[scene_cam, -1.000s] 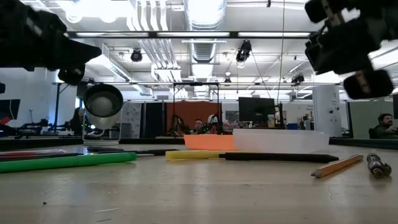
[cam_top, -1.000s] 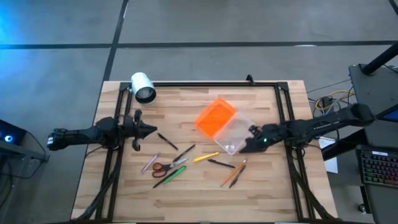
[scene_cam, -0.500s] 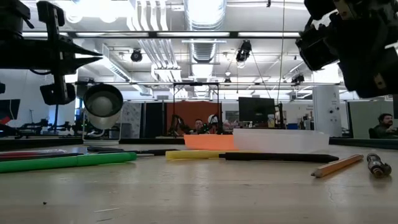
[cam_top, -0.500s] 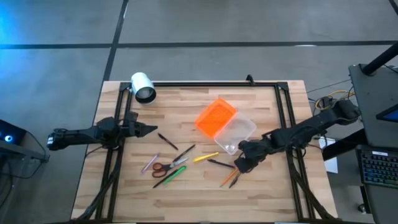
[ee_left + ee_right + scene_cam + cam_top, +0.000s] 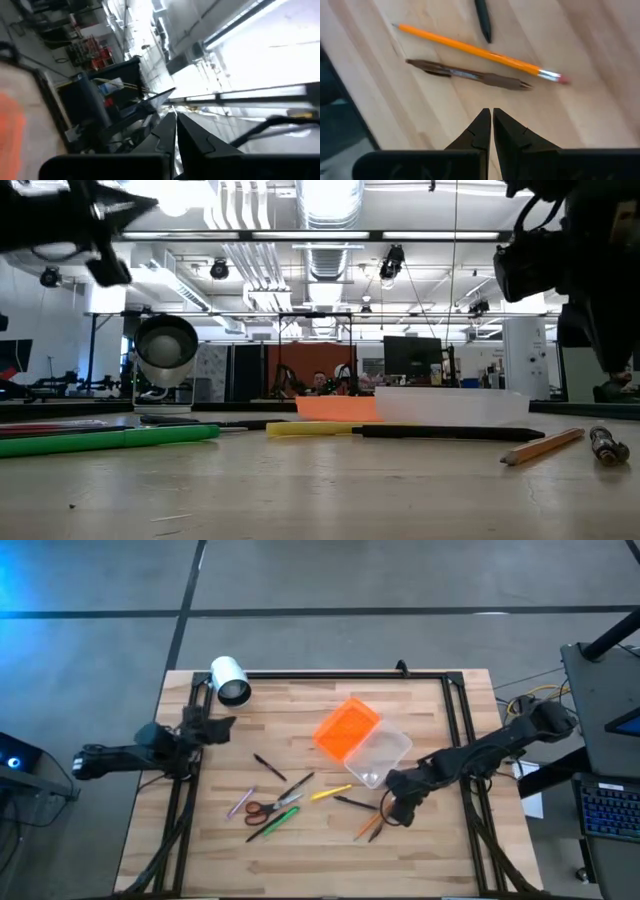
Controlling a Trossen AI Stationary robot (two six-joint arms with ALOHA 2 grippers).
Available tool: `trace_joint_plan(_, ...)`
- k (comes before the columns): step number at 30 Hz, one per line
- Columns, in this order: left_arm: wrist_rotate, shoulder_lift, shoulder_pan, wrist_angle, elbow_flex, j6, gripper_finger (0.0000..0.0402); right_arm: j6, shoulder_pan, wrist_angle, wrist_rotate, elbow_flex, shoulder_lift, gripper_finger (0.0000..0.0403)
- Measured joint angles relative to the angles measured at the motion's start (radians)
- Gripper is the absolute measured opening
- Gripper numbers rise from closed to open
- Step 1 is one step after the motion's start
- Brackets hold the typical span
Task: Pick & place school supplies into a supply box
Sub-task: Put the orange pencil into the orange supply box
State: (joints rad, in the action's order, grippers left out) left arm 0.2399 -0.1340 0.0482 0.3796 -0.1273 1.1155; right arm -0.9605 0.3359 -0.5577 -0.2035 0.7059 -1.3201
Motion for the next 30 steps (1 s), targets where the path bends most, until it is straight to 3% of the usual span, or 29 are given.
trace_joint_plan(7, -0.002, -0.339, -0.101, -0.097, -0.289, -0.234, 0.0001, 0.062, 0.0, -0.044, 0.006, -0.003, 0.04, 0.0013)
trace_joint_plan(13, -0.005, -0.712, -0.225, -0.38, -0.517, -0.275, 0.0, 0.077, 0.0, -0.054, 0.04, -0.003, 0.051, 0.0013)
trace_joint_plan(17, 0.016, -0.93, -0.293, -0.457, -0.611, -0.211, 0.0, 0.047, 0.0, -0.114, 0.145, -0.004, 0.097, 0.0013)
trace_joint_plan(21, 0.128, -1.083, -0.373, -0.468, -0.735, -0.071, 0.0, -0.014, 0.0, -0.198, 0.236, -0.008, 0.161, 0.0013)
trace_joint_plan(25, 0.253, -1.245, -0.443, -0.533, -0.83, 0.15, 0.0, -0.079, 0.0, -0.206, 0.241, -0.033, 0.211, 0.0013)
trace_joint_plan(30, 0.279, -1.404, -0.505, -0.53, -0.949, 0.364, 0.0, -0.121, 0.0, -0.191, 0.235, -0.093, 0.226, 0.0013)
